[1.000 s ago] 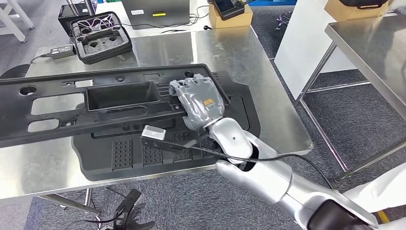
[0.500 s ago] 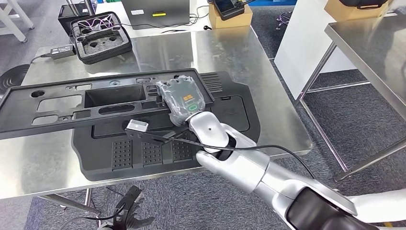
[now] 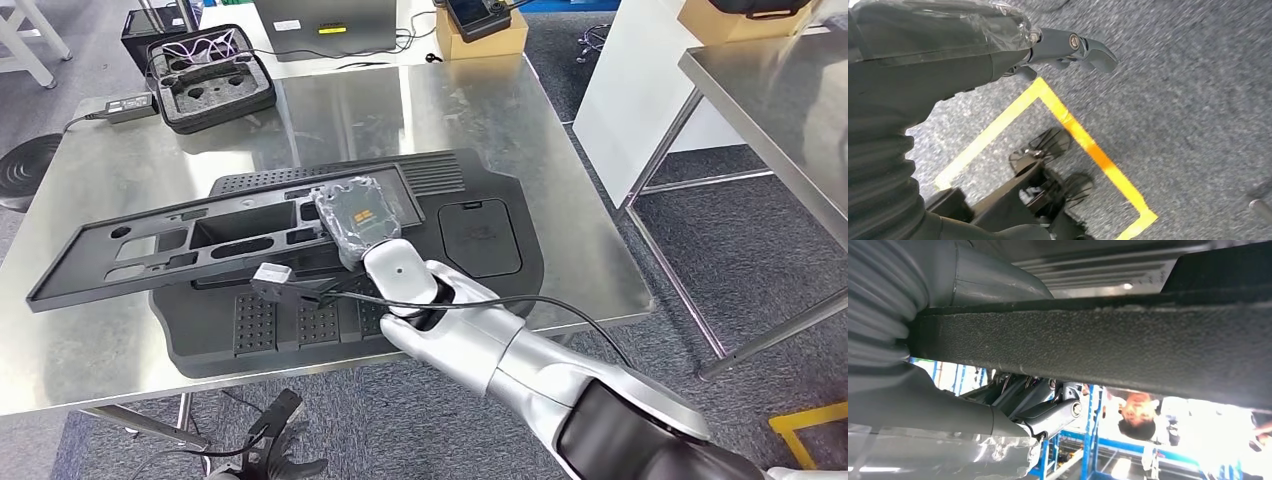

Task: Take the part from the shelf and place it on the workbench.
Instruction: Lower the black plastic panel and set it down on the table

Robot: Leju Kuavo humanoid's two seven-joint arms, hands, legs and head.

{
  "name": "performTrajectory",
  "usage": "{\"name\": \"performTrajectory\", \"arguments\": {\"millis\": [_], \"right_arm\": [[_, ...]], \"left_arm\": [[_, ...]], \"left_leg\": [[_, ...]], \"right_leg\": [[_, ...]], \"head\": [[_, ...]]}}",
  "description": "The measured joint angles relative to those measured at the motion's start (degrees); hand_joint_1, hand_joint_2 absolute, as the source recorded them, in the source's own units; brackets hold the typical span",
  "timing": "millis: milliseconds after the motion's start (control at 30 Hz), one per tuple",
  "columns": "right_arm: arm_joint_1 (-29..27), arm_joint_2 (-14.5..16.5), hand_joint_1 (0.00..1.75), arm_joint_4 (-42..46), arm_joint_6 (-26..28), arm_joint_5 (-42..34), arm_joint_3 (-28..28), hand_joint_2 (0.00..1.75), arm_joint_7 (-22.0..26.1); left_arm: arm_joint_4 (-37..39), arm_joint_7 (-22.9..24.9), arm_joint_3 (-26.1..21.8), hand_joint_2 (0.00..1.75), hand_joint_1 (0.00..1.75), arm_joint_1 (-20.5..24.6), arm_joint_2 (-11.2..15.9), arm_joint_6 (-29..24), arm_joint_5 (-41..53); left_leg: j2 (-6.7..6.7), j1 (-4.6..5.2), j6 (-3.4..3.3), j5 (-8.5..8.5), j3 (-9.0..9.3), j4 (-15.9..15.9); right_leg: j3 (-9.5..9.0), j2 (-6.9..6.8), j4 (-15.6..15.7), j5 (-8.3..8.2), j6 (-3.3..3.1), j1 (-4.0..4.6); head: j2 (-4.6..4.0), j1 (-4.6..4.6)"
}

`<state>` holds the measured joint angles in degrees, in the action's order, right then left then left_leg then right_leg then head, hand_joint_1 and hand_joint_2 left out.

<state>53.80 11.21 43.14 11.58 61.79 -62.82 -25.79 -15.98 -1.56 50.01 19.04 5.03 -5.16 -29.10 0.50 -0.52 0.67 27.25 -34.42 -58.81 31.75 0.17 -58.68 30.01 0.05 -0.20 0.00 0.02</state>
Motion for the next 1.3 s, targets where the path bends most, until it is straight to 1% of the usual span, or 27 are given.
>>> {"name": "performTrajectory", "arguments": {"millis": [233,433,567,867,1300], "right_arm": [[0.87,-0.21,1.75,-3.82,0.27,0.13,-0.19,1.75,-2.67],[1.15,-1.36,1.75,-5.45,0.96,0.55,-0.19,1.75,-3.72],[1.16,-1.81,0.00,-5.97,1.09,0.91,-0.19,0.00,-4.33],[1.16,-2.95,0.00,-6.17,1.89,1.07,-0.13,0.00,-4.90],[1.15,-3.29,0.00,-6.18,2.56,0.98,-0.13,0.00,-4.32]], "left_arm": [[0.17,2.53,-0.03,1.75,0.00,-2.87,0.09,1.03,-1.33],[0.25,2.98,-0.26,1.75,0.00,-4.50,0.45,0.79,-1.91],[0.26,2.97,-0.30,1.75,0.00,-4.63,0.60,0.57,-1.95],[0.26,2.04,-0.40,1.75,0.00,-4.65,0.89,-0.97,-2.12],[0.26,1.86,-0.42,1.75,0.00,-4.33,0.87,0.36,-1.45]], "left_leg": [[-0.04,0.00,0.00,0.00,0.02,-0.01],[-0.05,0.00,0.00,0.00,0.04,-0.01],[-0.05,-0.01,0.00,0.00,0.06,-0.01],[-0.07,-0.01,0.01,0.00,0.10,0.00],[-0.08,-0.01,0.01,0.00,0.13,0.00]], "right_leg": [[0.01,0.03,0.01,0.00,0.00,-0.01],[0.01,0.05,0.01,0.00,0.00,-0.01],[0.00,0.05,0.01,-0.01,-0.01,-0.01],[-0.01,0.08,0.01,-0.01,-0.01,-0.01],[-0.02,0.09,0.01,-0.01,-0.01,-0.01]], "head": [[0.00,0.04],[0.00,0.04],[0.00,0.03],[0.00,0.02],[0.00,0.03]]}}
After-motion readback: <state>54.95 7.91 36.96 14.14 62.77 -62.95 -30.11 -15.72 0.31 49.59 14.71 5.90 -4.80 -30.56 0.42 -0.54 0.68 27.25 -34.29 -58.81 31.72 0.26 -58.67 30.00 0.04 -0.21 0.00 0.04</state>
